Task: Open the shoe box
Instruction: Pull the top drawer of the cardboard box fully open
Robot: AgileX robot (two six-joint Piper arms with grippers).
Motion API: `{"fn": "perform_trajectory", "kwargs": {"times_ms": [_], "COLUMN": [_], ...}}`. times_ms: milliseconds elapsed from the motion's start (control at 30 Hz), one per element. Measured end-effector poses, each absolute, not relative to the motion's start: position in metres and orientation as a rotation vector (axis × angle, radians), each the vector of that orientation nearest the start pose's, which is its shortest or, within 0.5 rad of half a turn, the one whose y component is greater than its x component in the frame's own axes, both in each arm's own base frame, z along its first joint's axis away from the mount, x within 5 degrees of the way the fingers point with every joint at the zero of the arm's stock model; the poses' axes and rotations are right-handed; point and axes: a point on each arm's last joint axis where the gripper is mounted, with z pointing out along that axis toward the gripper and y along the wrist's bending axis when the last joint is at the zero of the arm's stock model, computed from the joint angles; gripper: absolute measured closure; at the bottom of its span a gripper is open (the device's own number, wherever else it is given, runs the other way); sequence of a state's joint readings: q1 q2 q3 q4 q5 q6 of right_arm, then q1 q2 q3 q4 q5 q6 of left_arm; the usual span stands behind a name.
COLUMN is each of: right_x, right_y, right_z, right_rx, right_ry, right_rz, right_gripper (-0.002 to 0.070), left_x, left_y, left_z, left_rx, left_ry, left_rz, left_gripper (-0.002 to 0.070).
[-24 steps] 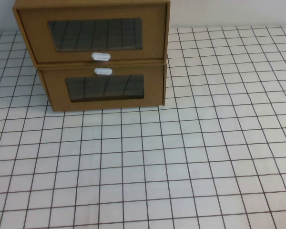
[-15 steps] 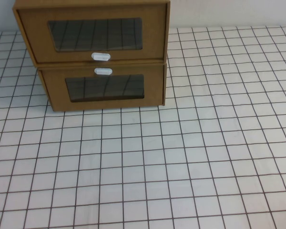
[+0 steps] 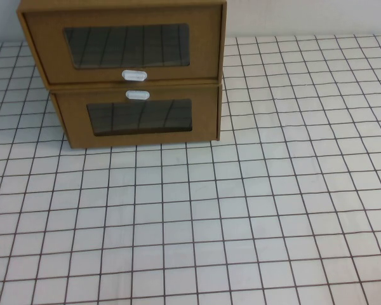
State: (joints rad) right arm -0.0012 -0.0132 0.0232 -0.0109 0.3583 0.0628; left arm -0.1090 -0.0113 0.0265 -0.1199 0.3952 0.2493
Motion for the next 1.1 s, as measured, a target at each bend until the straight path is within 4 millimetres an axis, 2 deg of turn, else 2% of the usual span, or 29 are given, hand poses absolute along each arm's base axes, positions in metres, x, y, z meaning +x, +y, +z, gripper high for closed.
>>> {"fn": "perform_trajectory", "kwargs": {"times_ms": [433, 533, 700, 800, 1000, 1100], "right_x": [0.053, 0.053, 0.053, 0.053, 0.053, 0.053], "right_y": [0.000, 0.000, 0.000, 0.000, 0.000, 0.000], "right_z": [0.174, 0.174, 0.174, 0.174, 0.174, 0.174], "right_rx": [0.052, 0.053, 0.053, 0.053, 0.053, 0.053], "right_ry": [1.851, 1.851, 1.851, 1.851, 1.851, 1.851], "right_rz": [0.032, 0.034, 0.034, 0.034, 0.034, 0.034], "right_gripper": [0.0689, 0.0689, 0.0690, 0.0689, 0.0689, 0.0689], "left_x": [0.051, 0.052, 0.054, 0.055, 0.055, 0.055], "left_y": [-0.010, -0.014, -0.017, -0.015, -0.013, -0.018], "left_z": [0.171, 0.175, 0.189, 0.195, 0.201, 0.220], "left_rx": [0.255, 0.163, -0.122, -0.238, -0.288, -0.219], "left_ry": [1.862, 1.829, 1.685, 1.618, 1.563, 1.600], "left_rz": [-0.033, -0.153, -0.455, -0.550, -0.568, -0.577], "left_gripper": [0.0678, 0.0678, 0.0678, 0.0678, 0.0677, 0.0677]}}
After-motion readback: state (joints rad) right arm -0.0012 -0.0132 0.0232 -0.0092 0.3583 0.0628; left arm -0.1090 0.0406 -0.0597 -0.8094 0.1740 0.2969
